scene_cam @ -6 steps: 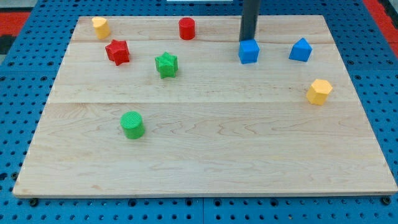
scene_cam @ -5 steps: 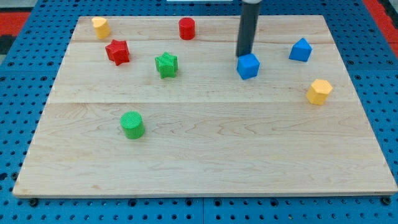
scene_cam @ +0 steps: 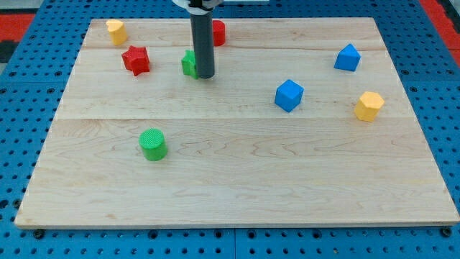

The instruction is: Push the green star towards the top right side of the board

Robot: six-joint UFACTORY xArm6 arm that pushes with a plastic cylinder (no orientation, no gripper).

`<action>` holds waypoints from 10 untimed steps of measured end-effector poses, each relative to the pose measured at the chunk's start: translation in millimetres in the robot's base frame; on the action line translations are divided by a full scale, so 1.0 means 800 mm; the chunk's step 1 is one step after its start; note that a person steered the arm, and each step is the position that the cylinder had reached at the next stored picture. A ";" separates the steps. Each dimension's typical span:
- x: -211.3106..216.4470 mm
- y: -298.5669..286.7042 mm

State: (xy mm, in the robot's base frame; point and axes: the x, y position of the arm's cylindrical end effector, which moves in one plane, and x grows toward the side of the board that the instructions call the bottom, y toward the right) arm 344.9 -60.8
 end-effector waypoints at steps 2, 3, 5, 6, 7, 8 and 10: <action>0.002 -0.075; -0.030 -0.049; -0.039 0.063; -0.046 0.019; -0.058 0.102; -0.078 0.188; -0.073 0.123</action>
